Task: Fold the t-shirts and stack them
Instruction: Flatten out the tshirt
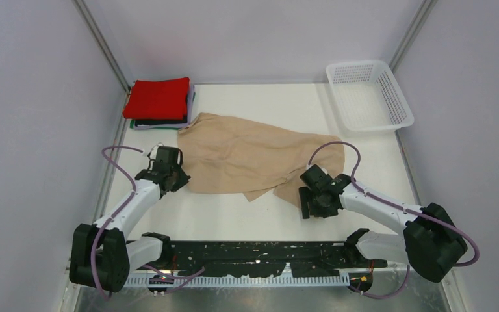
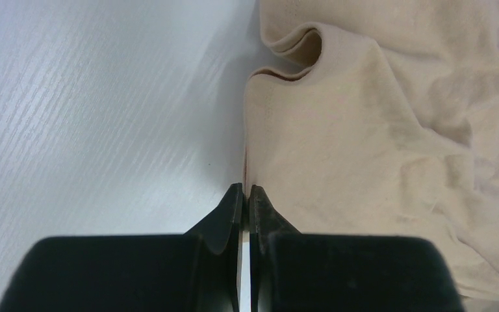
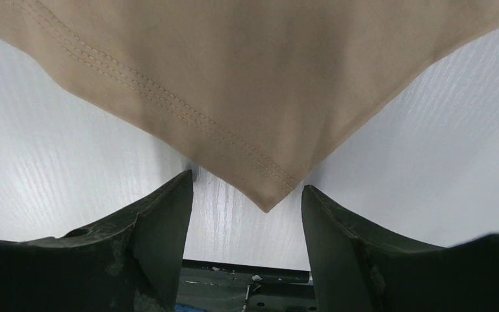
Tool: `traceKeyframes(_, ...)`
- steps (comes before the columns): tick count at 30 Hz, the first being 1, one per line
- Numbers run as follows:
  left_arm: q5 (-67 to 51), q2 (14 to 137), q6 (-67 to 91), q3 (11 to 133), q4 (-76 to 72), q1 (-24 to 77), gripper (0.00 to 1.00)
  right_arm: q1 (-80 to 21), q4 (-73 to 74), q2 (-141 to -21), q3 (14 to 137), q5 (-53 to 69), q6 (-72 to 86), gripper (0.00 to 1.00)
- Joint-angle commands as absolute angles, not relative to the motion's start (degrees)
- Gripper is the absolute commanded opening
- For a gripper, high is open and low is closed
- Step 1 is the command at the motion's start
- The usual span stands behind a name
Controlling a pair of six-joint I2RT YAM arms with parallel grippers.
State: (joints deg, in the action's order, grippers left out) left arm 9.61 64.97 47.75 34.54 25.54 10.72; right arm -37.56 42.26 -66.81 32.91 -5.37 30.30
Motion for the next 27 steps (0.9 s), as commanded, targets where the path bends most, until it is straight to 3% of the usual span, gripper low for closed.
traceKeyframes(1,10.6,63.4,47.2,34.1,25.2,10.5,0.00,-37.9,38.4,-68.3,32.6,-8.4,30.8,0.62)
traceKeyframes(4,10.4,63.4,47.1,34.3,25.2,10.5,0.00,-37.9,37.8,-68.7,32.7,-9.6,31.4,0.51)
traceKeyframes(11,12.3,63.3,46.9,34.1,25.4,10.5,0.00,-37.6,37.3,-70.4,33.3,-13.0,30.7,0.40)
traceKeyframes(20,14.2,63.6,45.4,34.5,25.4,10.5,0.00,-35.4,27.8,-72.7,34.7,-19.1,34.2,0.06)
traceKeyframes(27,11.5,58.9,43.8,39.7,26.8,12.3,0.00,-34.0,21.2,-62.9,41.6,-36.2,31.3,0.05)
